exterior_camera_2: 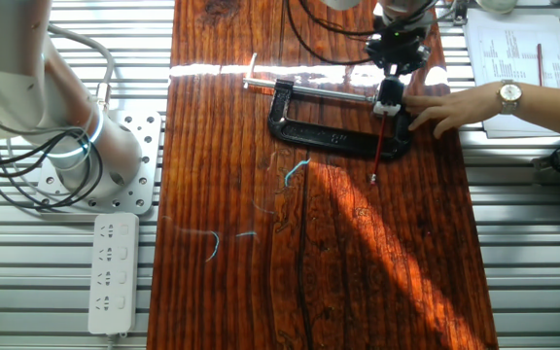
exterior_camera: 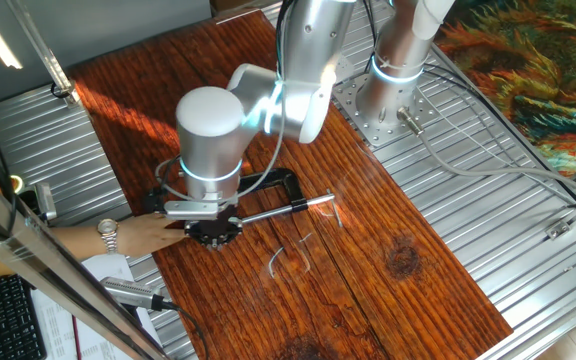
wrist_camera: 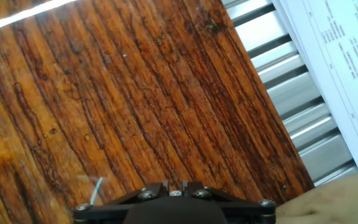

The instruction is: Sharpen the pencil with a pencil sharpener

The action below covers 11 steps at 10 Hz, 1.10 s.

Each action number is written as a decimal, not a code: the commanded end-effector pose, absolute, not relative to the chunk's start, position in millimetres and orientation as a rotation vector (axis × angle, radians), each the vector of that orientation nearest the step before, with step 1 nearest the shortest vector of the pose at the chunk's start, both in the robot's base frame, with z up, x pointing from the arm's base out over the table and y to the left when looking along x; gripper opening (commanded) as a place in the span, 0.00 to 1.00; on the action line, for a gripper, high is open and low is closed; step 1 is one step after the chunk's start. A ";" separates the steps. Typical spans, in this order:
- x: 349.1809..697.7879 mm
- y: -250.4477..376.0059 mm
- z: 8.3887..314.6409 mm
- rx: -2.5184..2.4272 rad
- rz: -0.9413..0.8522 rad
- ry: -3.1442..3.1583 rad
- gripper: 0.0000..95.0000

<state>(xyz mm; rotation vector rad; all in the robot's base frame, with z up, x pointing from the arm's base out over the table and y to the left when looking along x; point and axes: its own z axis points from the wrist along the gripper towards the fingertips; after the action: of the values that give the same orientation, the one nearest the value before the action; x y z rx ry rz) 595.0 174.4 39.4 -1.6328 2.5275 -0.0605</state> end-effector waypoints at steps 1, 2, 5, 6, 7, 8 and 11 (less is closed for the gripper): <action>596.9 167.8 39.1 -1.635 -0.071 2.520 0.00; 598.7 166.4 40.1 -1.642 -0.070 2.518 0.00; 607.9 164.9 45.6 -1.635 -0.050 2.513 0.00; 610.9 165.8 47.6 -1.632 -0.051 2.520 0.00; 612.5 165.1 48.7 -1.635 -0.053 2.522 0.00; 614.8 161.7 50.2 -1.648 -0.044 2.523 0.00; 618.6 162.2 56.4 -1.637 -0.006 2.527 0.00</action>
<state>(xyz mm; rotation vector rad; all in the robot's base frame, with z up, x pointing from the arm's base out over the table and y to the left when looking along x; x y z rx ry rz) 619.1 163.0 57.0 -1.6345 2.5317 0.0031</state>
